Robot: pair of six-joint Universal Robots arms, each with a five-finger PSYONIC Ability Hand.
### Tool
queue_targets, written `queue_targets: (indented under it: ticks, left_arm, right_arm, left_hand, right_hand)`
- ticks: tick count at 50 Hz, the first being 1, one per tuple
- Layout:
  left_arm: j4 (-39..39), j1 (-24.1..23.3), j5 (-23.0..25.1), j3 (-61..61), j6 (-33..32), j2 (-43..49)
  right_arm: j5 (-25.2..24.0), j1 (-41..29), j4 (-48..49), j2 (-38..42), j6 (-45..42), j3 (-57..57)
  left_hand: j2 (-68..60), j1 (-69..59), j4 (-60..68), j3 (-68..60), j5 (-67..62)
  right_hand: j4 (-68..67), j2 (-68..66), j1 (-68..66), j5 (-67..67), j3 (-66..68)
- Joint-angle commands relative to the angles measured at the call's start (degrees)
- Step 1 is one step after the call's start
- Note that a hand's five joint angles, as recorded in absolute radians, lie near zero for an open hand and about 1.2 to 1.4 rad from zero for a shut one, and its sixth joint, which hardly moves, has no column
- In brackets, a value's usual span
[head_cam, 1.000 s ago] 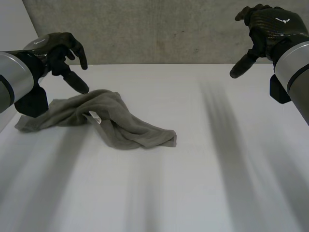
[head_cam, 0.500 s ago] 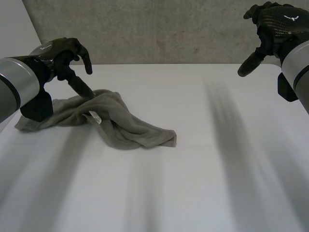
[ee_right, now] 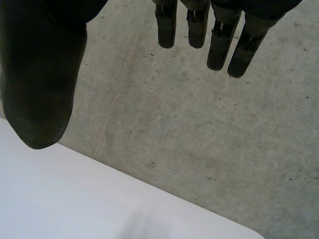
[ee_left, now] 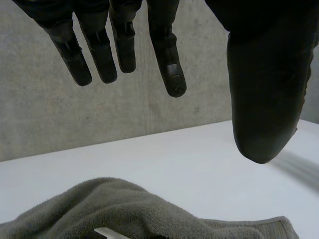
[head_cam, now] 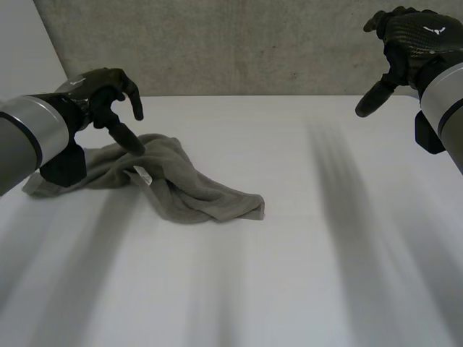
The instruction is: Fold the towel.
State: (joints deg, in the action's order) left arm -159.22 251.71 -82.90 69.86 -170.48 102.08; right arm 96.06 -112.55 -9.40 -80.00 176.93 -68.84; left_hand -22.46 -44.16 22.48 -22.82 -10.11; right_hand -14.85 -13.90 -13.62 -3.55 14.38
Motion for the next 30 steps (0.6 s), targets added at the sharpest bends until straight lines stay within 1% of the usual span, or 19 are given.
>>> queue_targets:
  ticks: [1,9,11,18,20,22,25,30]
  left_arm:
    - [-1.5,0.4,-0.1,-0.5,-0.2,3.8]
    - [-1.8,0.7,0.0,-1.0,-0.4,8.0]
    - [-2.1,0.8,-0.1,-2.2,-1.9,11.8]
    - [-3.6,1.7,-0.2,-3.1,-6.4,17.6]
    - [-5.7,2.7,-0.2,-3.1,-8.3,20.6]
    - [-7.1,2.8,-0.2,-3.1,-8.8,21.8]
    - [-8.3,2.9,-0.2,-3.1,-9.0,23.1]
    - [-14.5,3.3,-0.2,-2.0,-9.3,27.2]
  right_arm:
    - [0.0,0.1,0.0,-0.1,0.0,0.0]
    - [0.0,0.1,0.0,-0.1,0.0,-0.1]
    - [0.0,0.1,0.0,-0.1,0.0,-0.1]
    - [0.0,0.0,-0.1,-0.1,0.0,-0.3]
    - [0.0,0.0,0.0,-0.1,0.0,-0.4]
    - [-0.2,0.0,0.0,-0.1,0.0,-0.5]
    - [-0.3,-0.1,0.0,0.0,0.0,-0.6]
    - [-0.3,-0.2,0.0,0.0,-0.1,-0.8]
  left_hand:
    - [3.2,24.9,-3.2,3.5,0.8]
    - [3.2,24.9,-3.2,3.5,0.8]
    - [3.2,24.9,-3.2,3.5,0.8]
    - [2.8,24.5,-2.8,3.2,0.5]
    - [2.5,24.2,-2.5,2.9,0.1]
    - [2.2,23.9,-2.2,2.5,-0.2]
    - [2.2,23.9,-2.2,2.5,-0.2]
    - [1.8,23.5,-1.8,2.2,-0.5]
  right_hand:
    - [4.9,3.9,3.6,3.6,-4.4]
    - [4.9,3.9,3.6,3.6,-4.4]
    - [4.9,3.9,3.6,3.6,-4.4]
    - [4.9,3.9,3.6,3.6,-4.4]
    - [4.9,3.9,3.6,3.6,-4.4]
    - [4.9,3.9,3.6,3.6,-4.4]
    - [4.9,3.9,3.6,3.6,-4.4]
    - [4.9,3.9,3.6,3.6,-4.4]
